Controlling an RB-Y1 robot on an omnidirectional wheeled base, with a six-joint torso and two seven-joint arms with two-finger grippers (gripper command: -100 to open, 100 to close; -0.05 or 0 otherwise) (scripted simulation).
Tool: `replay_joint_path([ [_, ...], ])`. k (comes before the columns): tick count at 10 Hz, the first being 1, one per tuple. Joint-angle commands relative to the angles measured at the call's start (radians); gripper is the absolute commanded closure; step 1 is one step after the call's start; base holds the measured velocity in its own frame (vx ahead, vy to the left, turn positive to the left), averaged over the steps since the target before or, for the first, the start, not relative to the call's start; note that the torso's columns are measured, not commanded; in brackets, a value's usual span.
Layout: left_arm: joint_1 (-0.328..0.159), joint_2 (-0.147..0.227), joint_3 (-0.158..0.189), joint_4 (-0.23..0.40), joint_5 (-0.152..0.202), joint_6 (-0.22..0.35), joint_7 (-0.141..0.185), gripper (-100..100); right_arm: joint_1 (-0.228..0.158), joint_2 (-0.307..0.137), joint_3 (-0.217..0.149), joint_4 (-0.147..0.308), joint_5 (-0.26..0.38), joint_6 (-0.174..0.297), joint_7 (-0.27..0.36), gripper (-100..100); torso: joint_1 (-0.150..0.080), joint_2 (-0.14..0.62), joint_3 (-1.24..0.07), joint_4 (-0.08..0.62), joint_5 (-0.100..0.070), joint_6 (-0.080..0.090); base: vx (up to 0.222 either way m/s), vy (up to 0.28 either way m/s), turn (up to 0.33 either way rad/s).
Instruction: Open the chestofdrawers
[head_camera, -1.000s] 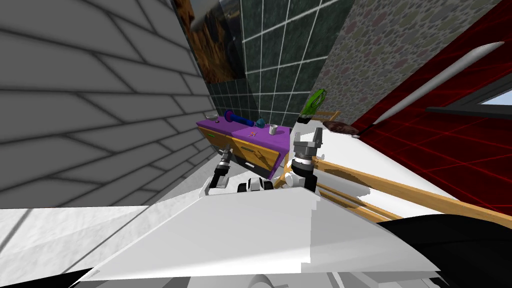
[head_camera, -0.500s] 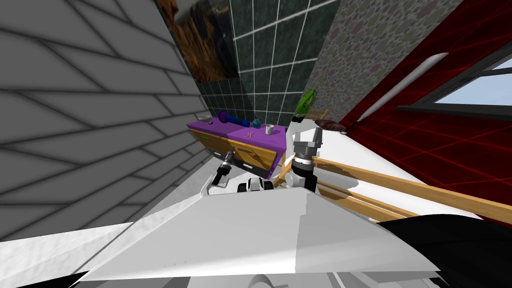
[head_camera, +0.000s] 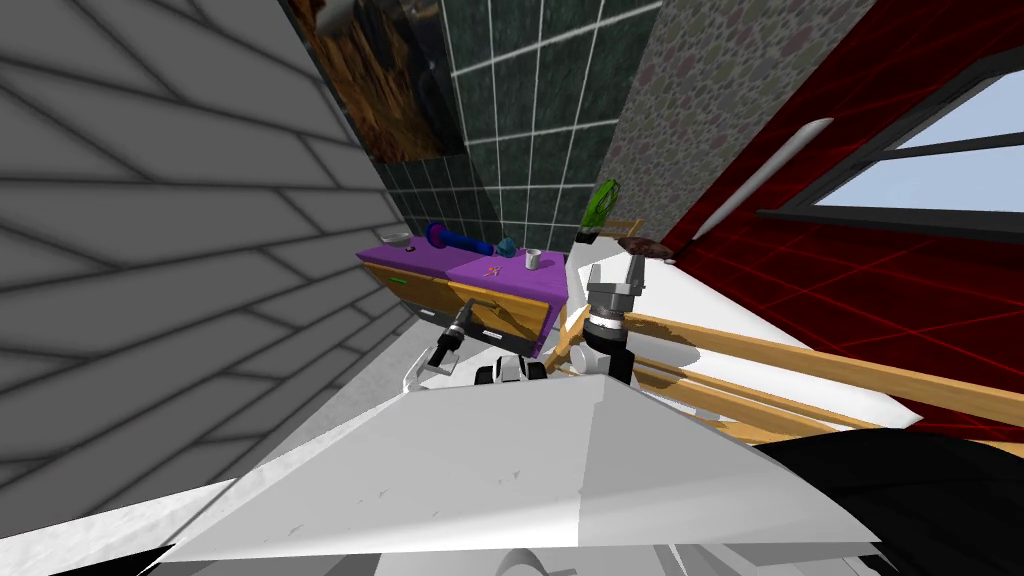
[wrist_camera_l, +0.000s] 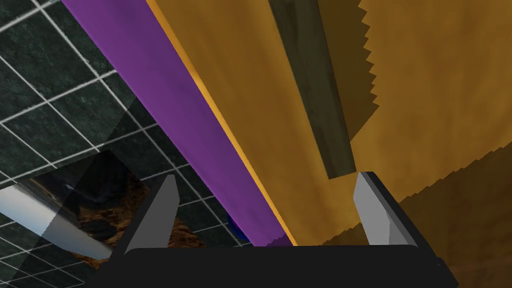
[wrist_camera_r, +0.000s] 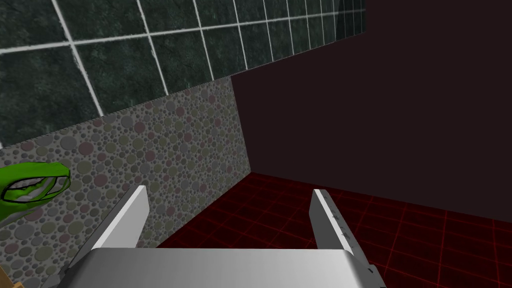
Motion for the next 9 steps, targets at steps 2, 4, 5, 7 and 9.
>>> replay_joint_path([
  [2,-0.043,0.033,-0.030,0.084,-0.020,0.050,0.007,-100,0.000,0.000,0.000,0.000,0.000,0.000,0.000,0,0.001,0.000,0.000,0.000,0.000,0.000,0.024,0.025,-0.143],
  [4,-0.050,0.040,-0.033,0.094,-0.021,0.053,0.009,-100,0.000,0.000,0.000,0.000,0.000,0.000,0.000,0,0.000,0.000,0.000,0.000,0.000,0.000,0.018,0.019,-0.050],
  [5,-0.050,0.041,-0.034,0.096,-0.021,0.057,0.010,-100,0.000,0.000,0.000,0.000,0.000,0.000,0.000,0,-0.001,0.001,0.000,0.000,0.000,0.000,0.000,0.000,0.000],
  [7,-0.038,0.051,-0.040,0.075,-0.020,0.060,0.015,100,0.000,0.000,0.000,0.000,0.000,0.000,0.000,0,-0.001,0.001,0.000,0.000,0.000,0.000,-0.059,0.023,0.028],
  [9,-0.028,0.059,-0.045,0.060,-0.020,0.063,0.018,100,0.000,0.000,0.000,0.000,0.000,0.000,0.000,0,0.003,0.006,0.004,0.002,0.001,0.000,-0.157,0.063,0.034],
])
